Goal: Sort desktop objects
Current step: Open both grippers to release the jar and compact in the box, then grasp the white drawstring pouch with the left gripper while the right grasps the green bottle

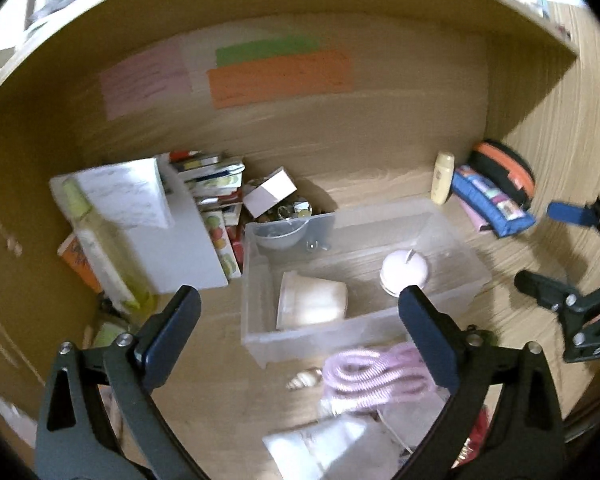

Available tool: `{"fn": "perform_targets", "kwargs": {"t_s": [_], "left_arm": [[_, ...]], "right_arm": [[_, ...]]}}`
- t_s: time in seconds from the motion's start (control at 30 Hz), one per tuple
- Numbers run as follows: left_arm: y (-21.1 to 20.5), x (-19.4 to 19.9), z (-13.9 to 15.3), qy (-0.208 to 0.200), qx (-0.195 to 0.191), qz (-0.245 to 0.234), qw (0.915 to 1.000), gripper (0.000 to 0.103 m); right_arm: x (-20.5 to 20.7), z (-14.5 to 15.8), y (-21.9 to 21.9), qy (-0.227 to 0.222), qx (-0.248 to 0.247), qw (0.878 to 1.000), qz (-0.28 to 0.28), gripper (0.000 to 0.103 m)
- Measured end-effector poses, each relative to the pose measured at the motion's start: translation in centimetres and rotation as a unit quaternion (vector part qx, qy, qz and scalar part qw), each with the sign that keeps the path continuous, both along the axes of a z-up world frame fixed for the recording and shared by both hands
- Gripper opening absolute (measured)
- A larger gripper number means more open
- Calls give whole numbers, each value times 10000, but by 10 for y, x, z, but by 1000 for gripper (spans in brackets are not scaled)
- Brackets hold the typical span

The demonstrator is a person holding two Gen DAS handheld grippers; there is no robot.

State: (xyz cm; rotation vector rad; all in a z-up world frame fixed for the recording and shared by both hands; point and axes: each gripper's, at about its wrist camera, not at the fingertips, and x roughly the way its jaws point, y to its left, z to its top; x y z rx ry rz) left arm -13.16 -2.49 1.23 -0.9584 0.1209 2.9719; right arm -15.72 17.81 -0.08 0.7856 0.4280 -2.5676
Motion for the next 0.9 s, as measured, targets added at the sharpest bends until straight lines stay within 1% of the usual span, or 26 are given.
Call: {"fn": "perform_targets", "kwargs": {"t_s": [0.13, 0.2, 0.3, 0.4, 0.5, 0.6, 0.73, 0.83, 0.9], "left_arm": [[-12, 21, -1, 22, 282, 132, 9995, 102], [-15, 29, -6, -22, 305, 192, 9993, 102], [-18, 40, -20, -152, 309, 259, 9991, 102], [-17, 48, -43, -401, 281, 292, 9984, 102], [-16, 53, -70, -765, 293, 262, 9963, 102], [-15, 59, -94, -1103, 476, 129, 9927, 102], [-8, 62, -108, -1338, 678, -90, 9886, 102], [-1, 60, -115, -1416, 667, -181, 9875, 102], [2, 55, -123, -1563, 620, -192, 9856, 102]], "right_arm": [[16, -5, 4, 44, 39, 10000, -14, 96], [21, -10, 7, 25, 44, 10000, -1, 96], [26, -24, 9, -118, 81, 9999, -1, 97], [28, -41, 10, -347, 72, 9994, 1, 97], [29, -60, 10, -600, 85, 9982, 1, 97], [26, -75, 10, -838, 64, 9965, -21, 97], [19, -90, 7, -1104, -94, 9938, -44, 97], [12, -101, 2, -1297, -100, 9915, -64, 97], [7, -108, -1, -1421, -64, 9898, -69, 97]]}}
